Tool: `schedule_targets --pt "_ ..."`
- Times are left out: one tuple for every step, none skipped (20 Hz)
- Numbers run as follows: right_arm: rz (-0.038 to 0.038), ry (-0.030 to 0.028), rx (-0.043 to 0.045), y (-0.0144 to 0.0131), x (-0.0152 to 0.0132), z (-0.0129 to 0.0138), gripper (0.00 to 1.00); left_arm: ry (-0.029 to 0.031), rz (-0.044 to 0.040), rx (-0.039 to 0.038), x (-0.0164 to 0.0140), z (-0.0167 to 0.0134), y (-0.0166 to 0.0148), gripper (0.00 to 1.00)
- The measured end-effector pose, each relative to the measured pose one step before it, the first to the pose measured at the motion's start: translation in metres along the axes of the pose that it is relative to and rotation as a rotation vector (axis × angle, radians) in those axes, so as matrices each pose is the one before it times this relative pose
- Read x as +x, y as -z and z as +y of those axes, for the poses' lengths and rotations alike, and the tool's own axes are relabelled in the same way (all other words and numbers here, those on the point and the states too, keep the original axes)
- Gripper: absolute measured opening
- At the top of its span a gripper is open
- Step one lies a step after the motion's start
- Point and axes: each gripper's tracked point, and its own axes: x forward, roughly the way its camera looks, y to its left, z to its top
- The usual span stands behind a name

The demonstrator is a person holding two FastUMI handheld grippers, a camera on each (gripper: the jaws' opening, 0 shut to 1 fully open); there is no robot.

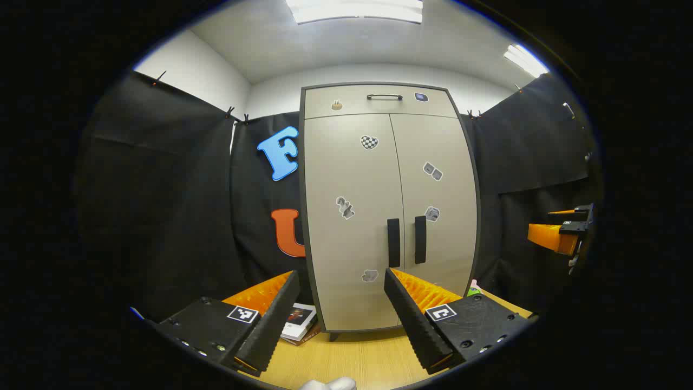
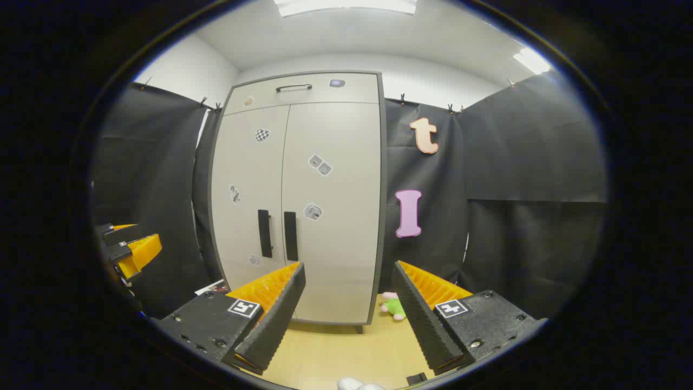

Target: Open the right door of the double-door shoe cabinet with the right hand, and open the left door with the left hand.

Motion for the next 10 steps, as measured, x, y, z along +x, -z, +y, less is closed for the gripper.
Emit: schedule_targets --pt "-0.00302 0.00023 -0.00109 -0.00113 0.00011 0.00081 1.00 0.00399 -0.00255 -0.00350 0.00031 -0.00053 -0.00094 0.96" --pt "-0.00142 -0.00037 -0.00180 -0.00171 -0.00128 0.00162 1.00 0.00272 0.00299 -0.00397 -0.00030 0.00058 0.00051 0.96" --pt "0.00084 0.00054 -0.00073 -0.00008 -0.00021 -0.00008 1.00 -0.00633 -0.00489 -0.00027 0.00027 0.00210 -0.00210 0.96" --pt "-0.00080 -0.00160 -0.00094 -0.00049 -0.00120 0.00107 1.00 -0.00346 -0.00629 0.00271 0.00038 0.00145 -0.00204 0.96" --pt "0.00174 0.00366 -0.00104 -0.00019 0.00046 -0.00045 1.00 -0.00255 0.00018 0.00367 -0.00003 0.00061 -0.00119 0.96" --pt "-0.00023 0.00012 -0.00055 0.00076 0.00069 0.00050 1.00 0.00011 -0.00421 0.00018 0.00015 -0.00008 -0.00042 0.96" --pt "0.00235 -0.00014 0.00006 0.00011 0.00094 -0.00007 1.00 0.00208 -0.00046 0.00091 0.00089 -0.00026 -0.00061 0.96" --pt "0.00272 -0.00055 0.00099 0.00063 0.00055 0.00045 1.00 -0.00295 -0.00124 0.00164 0.00153 0.00023 -0.00010 0.96" --pt "0.00406 -0.00041 0.00074 0.00136 -0.00006 0.00076 1.00 0.00025 0.00274 -0.00052 0.00079 0.00042 0.00076 0.96" --pt "0.00272 -0.00049 -0.00015 0.00068 0.00122 0.00017 1.00 0.00199 0.00250 -0.00266 0.00071 -0.00016 0.00103 0.96"
